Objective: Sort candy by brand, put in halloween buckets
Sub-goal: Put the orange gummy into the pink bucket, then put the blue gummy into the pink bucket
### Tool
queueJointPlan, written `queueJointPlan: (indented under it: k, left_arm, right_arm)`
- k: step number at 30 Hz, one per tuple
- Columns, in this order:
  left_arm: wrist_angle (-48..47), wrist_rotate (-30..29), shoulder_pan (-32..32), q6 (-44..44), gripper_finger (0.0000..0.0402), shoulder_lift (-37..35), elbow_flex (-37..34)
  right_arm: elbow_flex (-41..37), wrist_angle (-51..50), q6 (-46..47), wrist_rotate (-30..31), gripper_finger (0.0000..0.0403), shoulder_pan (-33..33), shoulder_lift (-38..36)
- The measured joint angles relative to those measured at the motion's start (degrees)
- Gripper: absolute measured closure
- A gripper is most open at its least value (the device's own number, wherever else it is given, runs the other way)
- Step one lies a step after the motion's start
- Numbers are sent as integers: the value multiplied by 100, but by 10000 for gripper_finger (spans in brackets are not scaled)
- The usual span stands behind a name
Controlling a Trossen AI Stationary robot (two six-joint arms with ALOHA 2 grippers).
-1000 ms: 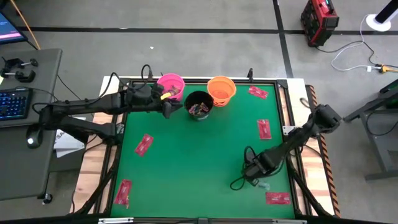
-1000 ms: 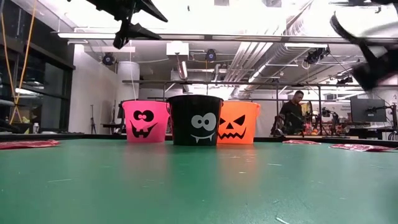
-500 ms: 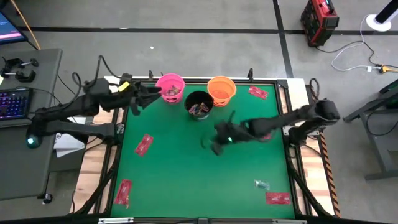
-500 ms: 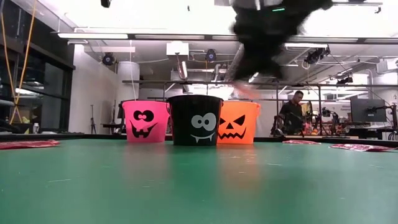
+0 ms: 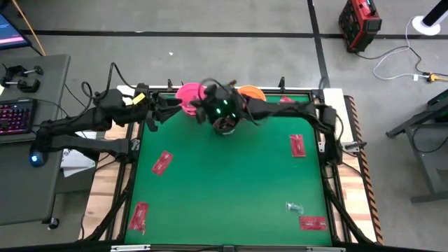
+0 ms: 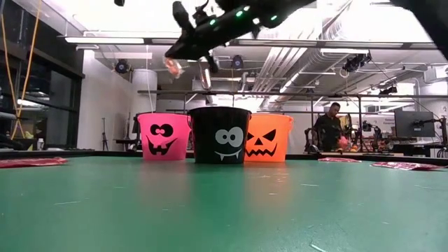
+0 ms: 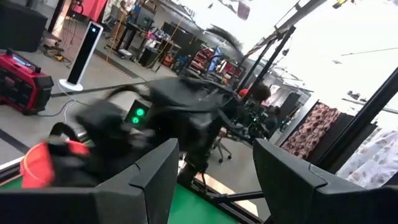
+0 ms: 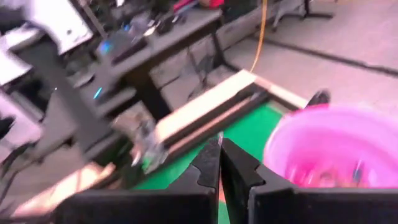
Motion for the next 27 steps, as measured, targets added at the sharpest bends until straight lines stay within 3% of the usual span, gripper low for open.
queueJointPlan:
  k: [7, 13, 16, 23, 27]
  left_arm:
    - [242, 0, 0, -10, 204, 2, 0]
    - [237, 99, -2, -63, 204, 4, 0]
    - [237, 135, -2, -63, 204, 4, 0]
    - [236, 134, 2, -15, 204, 4, 0]
    - [230, 134, 2, -13, 204, 4, 0]
  right_arm:
    - [1384, -11, 429, 51, 403, -576, 1160]
    - [1913, -49, 1101, -137, 384, -780, 1795]
    - [1934, -203, 1221, -364, 340, -806, 1849]
    - [2026, -1168, 1000, -620, 185, -796, 1767]
    - [2324, -2382, 241, -1305, 141, -838, 1489]
